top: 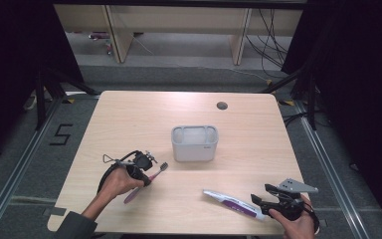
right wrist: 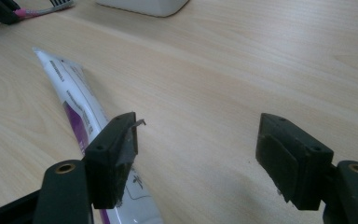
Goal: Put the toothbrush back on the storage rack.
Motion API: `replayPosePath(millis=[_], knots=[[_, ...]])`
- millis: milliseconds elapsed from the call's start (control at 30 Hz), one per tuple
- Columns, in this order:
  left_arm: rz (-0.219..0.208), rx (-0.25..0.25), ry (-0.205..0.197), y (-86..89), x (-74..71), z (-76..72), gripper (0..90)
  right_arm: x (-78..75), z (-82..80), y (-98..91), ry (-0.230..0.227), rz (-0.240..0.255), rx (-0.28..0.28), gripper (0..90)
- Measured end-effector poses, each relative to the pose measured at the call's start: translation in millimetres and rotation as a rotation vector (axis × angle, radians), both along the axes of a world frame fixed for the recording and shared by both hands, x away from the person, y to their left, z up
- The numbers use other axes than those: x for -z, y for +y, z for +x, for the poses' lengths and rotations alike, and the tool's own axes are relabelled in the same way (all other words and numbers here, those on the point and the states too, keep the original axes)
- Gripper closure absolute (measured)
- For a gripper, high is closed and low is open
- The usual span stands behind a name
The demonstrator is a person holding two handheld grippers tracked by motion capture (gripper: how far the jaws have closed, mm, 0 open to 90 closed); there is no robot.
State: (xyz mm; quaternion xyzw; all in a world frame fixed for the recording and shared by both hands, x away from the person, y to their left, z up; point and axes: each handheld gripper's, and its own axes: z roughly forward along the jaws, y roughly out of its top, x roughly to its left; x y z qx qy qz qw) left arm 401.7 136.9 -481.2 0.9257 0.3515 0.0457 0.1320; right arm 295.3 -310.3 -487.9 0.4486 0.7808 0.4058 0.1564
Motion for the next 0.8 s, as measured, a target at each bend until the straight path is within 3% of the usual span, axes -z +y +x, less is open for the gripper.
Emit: replayPosePath(millis=[267, 300, 367, 433, 500, 700, 800], knots=[[0.026, 0.032, 0.041, -2.7, -1.4, 5.3, 78.3, 0.5, 0.5, 0.4, -0.003, -0.003, -0.008, 30.1], [0.036, 0.039, 0.052, -3.0, -1.9, 7.4, 78.4, 0.6, -1.0, 2.6, 0.024, 0.025, 0.005, 30.1], [0.043, 0.044, 0.056, -3.8, -2.1, 8.6, 78.4, 0.3, 0.4, 0.1, -0.006, -0.004, -0.006, 30.1], [0.046, 0.048, 0.062, -4.0, -2.1, 9.7, 78.4, 0.2, 0.5, 0.2, -0.006, -0.001, -0.006, 30.1], [0.053, 0.052, 0.077, -4.0, -2.7, 11.3, 78.5, 0.6, -1.0, 2.7, 0.026, 0.027, 0.005, 30.1], [0.071, 0.085, 0.083, -3.4, -3.8, 13.1, 78.7, 0.6, -0.9, 2.8, 0.023, 0.026, 0.004, 30.1], [0.061, 0.089, 0.067, -2.4, -6.1, 12.4, 78.8, 0.7, -0.8, 2.7, 0.024, 0.026, 0.004, 30.1]])
